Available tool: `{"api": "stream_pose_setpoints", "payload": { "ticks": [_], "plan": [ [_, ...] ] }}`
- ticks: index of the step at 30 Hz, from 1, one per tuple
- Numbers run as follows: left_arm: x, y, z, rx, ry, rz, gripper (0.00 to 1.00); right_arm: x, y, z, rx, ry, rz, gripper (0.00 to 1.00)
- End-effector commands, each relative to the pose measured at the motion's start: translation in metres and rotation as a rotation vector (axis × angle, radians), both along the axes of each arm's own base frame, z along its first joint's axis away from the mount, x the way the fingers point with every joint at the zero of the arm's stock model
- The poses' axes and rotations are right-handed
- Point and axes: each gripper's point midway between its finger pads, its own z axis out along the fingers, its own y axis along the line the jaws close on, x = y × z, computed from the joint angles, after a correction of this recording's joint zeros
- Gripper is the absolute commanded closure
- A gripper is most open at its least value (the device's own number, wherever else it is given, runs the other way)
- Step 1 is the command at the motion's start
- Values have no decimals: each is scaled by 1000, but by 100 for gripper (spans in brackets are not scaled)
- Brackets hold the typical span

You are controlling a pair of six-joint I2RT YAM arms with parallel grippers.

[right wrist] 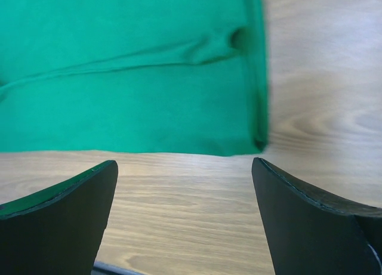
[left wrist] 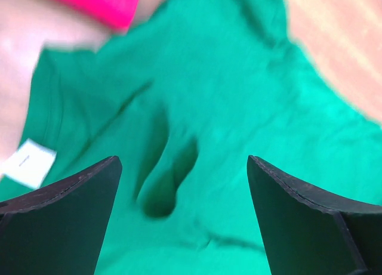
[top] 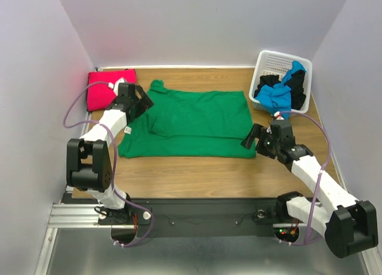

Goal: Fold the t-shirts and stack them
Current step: Fold the tshirt

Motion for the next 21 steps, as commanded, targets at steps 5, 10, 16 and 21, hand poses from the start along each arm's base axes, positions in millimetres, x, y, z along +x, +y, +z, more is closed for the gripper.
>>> {"api": "stream_pose_setpoints", "payload": {
  "ticks": [5, 10, 16, 21],
  "plan": [
    [-48, -39, -42, -97, 62, -92, 1, 39, 71, 42, 65, -145, 182, 0],
    [-54, -52, -60, -107, 109, -132, 2, 53, 107, 18, 21, -100, 265, 0],
    [-67, -40, -82, -62, 150, -95, 1, 67, 115, -31, -67, -15, 291, 0],
    [-80, -41, -104, -82, 200, -95, 2, 52, 104, -58, -89, 59, 264, 0]
  ]
}}
